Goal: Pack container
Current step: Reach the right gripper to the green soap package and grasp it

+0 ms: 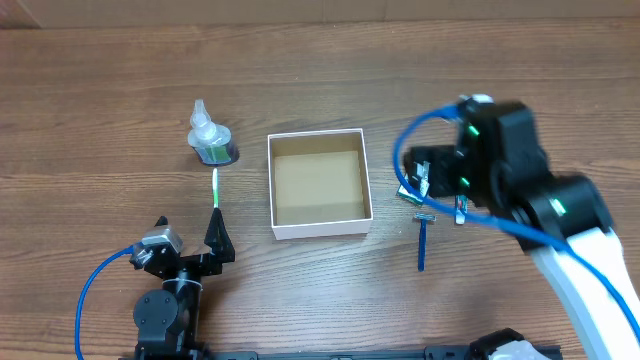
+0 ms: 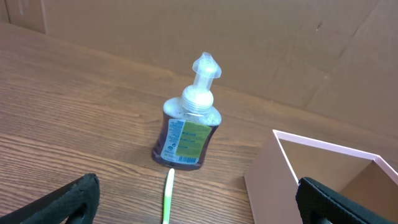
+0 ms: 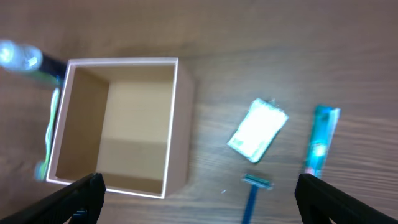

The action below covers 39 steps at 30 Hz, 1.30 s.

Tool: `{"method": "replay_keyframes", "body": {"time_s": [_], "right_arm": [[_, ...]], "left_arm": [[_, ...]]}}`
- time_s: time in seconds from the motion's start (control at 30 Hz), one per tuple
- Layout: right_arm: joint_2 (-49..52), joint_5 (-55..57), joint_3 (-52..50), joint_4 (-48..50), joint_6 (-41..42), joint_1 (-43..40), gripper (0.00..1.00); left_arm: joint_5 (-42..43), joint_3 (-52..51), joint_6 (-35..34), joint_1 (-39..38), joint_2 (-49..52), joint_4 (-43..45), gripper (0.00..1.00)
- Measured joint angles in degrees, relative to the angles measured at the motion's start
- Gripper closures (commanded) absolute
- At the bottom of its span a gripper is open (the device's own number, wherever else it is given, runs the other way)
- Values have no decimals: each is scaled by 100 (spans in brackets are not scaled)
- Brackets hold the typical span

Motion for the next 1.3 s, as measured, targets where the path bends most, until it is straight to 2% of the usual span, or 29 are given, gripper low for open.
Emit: {"method": "replay_keyframes", "body": {"time_s": [0.13, 0.23, 0.4, 0.6, 0.77, 0.93, 1.2, 1.3], "right_arm": [[1067, -354, 7, -144, -20, 0, 1], [1609, -247, 7, -42, 232, 0, 5], [2037, 616, 7, -13, 2026, 0, 13], [2118, 990, 7, 131, 2957, -2, 13], [2612, 1029, 7, 162, 3126, -92, 12], [3193, 837, -11, 162, 2817, -492, 9], [3386, 713, -20, 284, 2573, -522, 9], [3521, 688, -197, 629, 2546, -522, 11]], "left_arm": [[0, 0, 0, 0, 0, 2, 0], [2, 0, 0, 0, 0, 2, 0], [0, 0, 0, 0, 0, 2, 0], [0, 0, 0, 0, 0, 2, 0], [0, 0, 0, 0, 0, 2, 0], [0, 0, 0, 0, 0, 2, 0], [0, 0, 0, 0, 0, 2, 0], [0, 0, 0, 0, 0, 2, 0]]}}
